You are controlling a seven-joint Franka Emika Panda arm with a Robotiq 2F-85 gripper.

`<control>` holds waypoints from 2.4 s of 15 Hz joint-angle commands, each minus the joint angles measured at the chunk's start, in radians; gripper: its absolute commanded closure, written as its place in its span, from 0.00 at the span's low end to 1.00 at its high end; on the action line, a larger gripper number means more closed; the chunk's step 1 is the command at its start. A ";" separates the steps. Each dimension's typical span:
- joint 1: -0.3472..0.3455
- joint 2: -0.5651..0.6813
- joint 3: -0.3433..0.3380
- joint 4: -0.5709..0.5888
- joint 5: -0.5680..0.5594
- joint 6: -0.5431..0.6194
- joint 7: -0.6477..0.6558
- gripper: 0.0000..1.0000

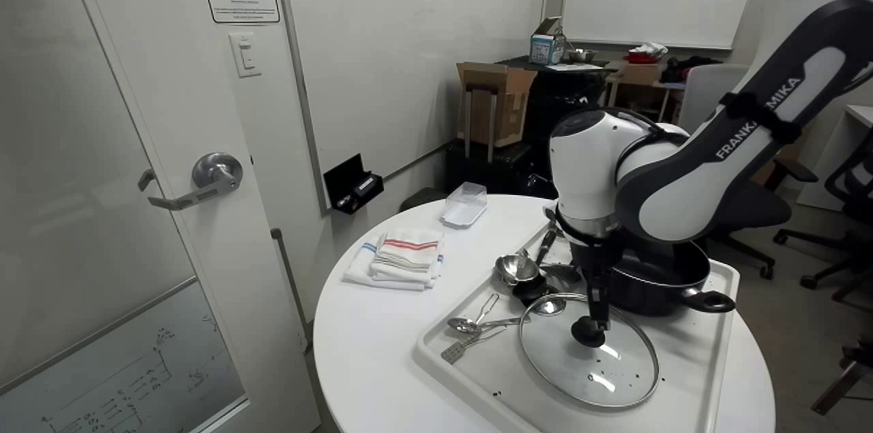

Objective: Put the glass lid on the black pot.

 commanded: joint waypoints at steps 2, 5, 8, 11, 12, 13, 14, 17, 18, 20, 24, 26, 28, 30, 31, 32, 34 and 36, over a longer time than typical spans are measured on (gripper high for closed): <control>0.055 0.116 -0.055 0.096 -0.041 0.054 0.008 0.00; 0.070 0.166 -0.071 0.139 -0.036 0.054 0.006 0.00; 0.073 0.197 -0.074 0.167 -0.028 0.048 0.002 0.00; 0.071 0.212 -0.072 0.183 -0.025 0.046 -0.004 0.28; 0.070 0.213 -0.071 0.185 -0.024 0.046 -0.005 0.33; 0.070 0.214 -0.071 0.187 -0.024 0.045 -0.006 0.40; 0.069 0.210 -0.070 0.183 -0.024 0.045 -0.007 0.50; 0.070 0.197 -0.067 0.175 -0.023 0.043 -0.010 0.67; 0.069 0.190 -0.066 0.167 -0.021 0.042 -0.010 0.69; 0.067 0.175 -0.066 0.147 -0.023 0.050 -0.012 0.74; 0.065 0.140 -0.062 0.114 -0.022 0.054 -0.014 0.74; 0.065 0.112 -0.059 0.083 -0.022 0.061 -0.012 0.74; 0.064 0.082 -0.055 0.052 -0.021 0.069 -0.012 0.74; 0.066 0.051 -0.051 0.019 -0.022 0.079 -0.011 0.74; 0.067 0.030 -0.049 -0.002 -0.023 0.086 -0.009 0.74; 0.067 0.011 -0.046 -0.019 -0.022 0.090 -0.010 0.74; 0.065 -0.031 -0.036 -0.058 -0.019 0.092 -0.013 0.74; 0.065 -0.071 -0.028 -0.094 -0.018 0.092 -0.013 0.74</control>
